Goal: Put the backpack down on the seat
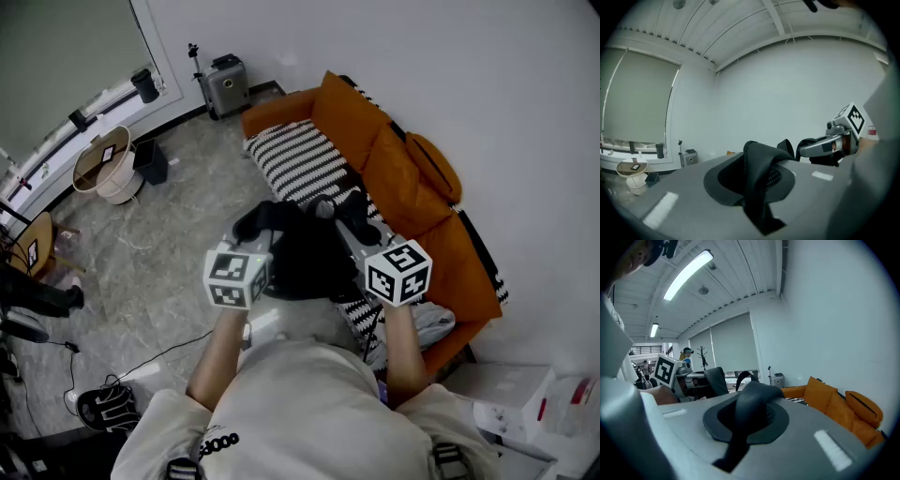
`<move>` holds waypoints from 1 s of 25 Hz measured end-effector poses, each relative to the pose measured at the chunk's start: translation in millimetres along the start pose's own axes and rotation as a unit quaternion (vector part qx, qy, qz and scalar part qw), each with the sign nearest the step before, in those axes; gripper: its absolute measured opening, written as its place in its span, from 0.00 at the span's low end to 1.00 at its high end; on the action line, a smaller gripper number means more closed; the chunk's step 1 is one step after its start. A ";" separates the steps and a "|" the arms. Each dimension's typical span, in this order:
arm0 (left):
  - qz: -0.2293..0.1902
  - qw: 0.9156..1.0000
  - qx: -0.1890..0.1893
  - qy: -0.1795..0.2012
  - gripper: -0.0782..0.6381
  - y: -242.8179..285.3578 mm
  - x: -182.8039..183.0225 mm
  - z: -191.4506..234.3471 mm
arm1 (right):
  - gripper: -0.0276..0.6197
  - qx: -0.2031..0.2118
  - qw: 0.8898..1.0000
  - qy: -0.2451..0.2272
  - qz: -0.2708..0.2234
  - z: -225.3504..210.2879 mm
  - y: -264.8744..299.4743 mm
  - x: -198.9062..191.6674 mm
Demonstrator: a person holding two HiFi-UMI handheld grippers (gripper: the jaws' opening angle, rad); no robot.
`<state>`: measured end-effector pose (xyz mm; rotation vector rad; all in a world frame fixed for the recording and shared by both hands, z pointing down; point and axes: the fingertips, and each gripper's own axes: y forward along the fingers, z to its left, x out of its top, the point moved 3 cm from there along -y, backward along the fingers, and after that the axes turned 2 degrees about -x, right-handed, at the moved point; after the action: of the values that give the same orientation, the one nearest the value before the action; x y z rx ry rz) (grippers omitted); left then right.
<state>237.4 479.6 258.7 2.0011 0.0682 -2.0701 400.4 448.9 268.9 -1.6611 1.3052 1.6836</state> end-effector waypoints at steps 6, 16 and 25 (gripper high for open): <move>-0.003 1.000 0.010 0.005 0.18 5.4 3.0 -5.3 | 0.05 0.010 1.000 0.005 -0.007 -8.1 -2.7 -0.2; 0.000 0.999 0.040 -0.006 0.18 10.6 -2.5 -8.3 | 0.05 0.045 0.999 0.029 -0.009 -22.0 1.3 -1.6; 0.014 0.999 0.041 -0.004 0.18 30.9 -13.9 5.6 | 0.05 0.050 0.998 0.039 0.008 -36.8 27.4 -7.9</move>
<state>239.0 450.8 277.2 2.0277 -0.0477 -2.0961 398.4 407.8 290.9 -1.6766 1.4193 1.5511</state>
